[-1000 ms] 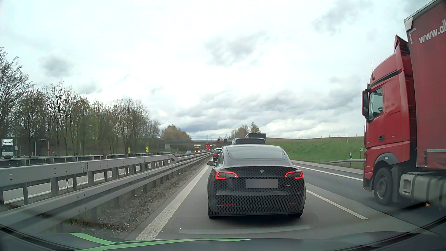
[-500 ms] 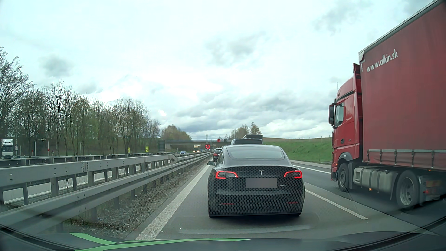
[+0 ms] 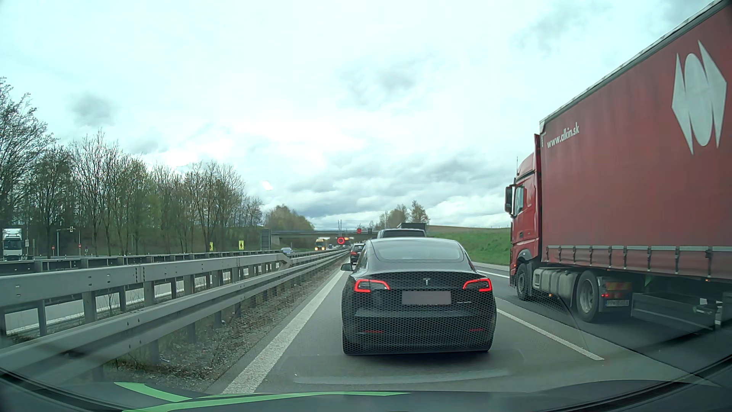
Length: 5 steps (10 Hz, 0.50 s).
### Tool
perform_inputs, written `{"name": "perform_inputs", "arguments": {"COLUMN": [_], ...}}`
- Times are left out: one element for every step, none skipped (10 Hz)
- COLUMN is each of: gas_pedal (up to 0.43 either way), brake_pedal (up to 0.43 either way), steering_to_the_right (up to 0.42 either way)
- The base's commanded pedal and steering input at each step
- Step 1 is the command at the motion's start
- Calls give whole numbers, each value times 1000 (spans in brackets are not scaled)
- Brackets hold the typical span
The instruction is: Follow the waypoints while adhering to traffic rules and regulations
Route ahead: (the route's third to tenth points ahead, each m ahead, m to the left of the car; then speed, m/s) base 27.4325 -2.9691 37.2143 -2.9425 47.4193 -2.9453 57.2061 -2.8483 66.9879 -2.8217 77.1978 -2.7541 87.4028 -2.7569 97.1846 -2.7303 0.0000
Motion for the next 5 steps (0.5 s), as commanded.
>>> {"name": "perform_inputs", "arguments": {"gas_pedal": [0,0,0,0,0], "brake_pedal": [317,317,317,317,317], "steering_to_the_right": [-7,-7,-7,-7,-7]}}
